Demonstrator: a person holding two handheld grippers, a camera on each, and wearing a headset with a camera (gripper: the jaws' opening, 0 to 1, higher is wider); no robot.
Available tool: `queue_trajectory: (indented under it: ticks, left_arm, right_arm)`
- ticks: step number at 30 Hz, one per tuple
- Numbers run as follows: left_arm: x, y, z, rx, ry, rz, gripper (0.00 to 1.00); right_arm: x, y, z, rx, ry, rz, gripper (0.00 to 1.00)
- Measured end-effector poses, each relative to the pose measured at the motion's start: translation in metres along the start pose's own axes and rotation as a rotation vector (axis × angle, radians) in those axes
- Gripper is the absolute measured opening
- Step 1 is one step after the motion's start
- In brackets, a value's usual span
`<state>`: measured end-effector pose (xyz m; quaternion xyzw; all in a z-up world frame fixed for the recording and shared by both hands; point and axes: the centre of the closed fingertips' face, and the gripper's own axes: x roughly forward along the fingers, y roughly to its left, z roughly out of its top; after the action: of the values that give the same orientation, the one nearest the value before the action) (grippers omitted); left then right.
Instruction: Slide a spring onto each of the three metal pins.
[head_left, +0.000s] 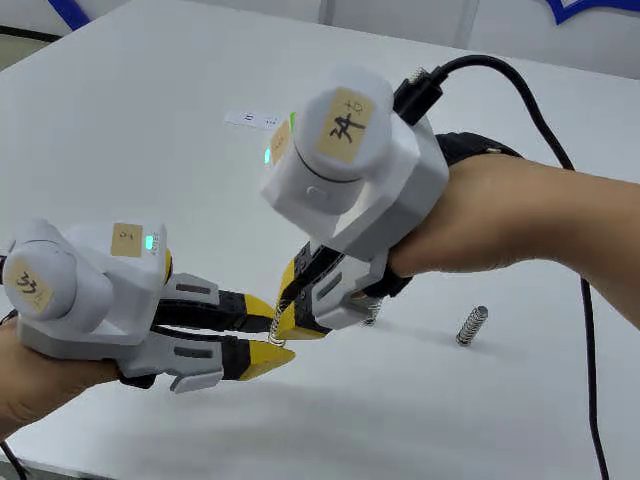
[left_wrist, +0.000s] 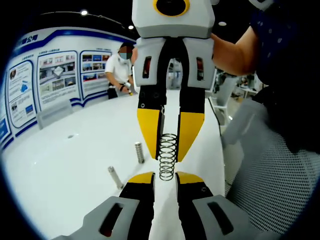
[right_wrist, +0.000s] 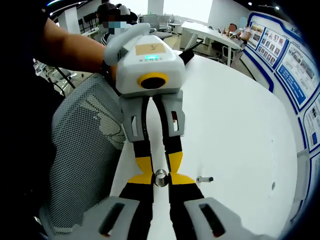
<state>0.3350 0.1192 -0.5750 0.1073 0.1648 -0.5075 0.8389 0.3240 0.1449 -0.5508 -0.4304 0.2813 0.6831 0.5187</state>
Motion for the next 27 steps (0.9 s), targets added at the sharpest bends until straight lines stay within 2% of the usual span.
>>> queue_trajectory:
  ticks: [16,27]
  left_arm:
    - [-0.013,0.013,-0.010,-0.055,0.004,0.071,0.32]
    - [-0.021,0.019,-0.013,-0.089,-0.006,0.113,0.42]
  right_arm:
    - [-0.021,-0.034,-0.016,0.046,0.020,-0.070,0.12]
    - [-0.016,-0.070,-0.024,0.062,0.051,-0.115,0.12]
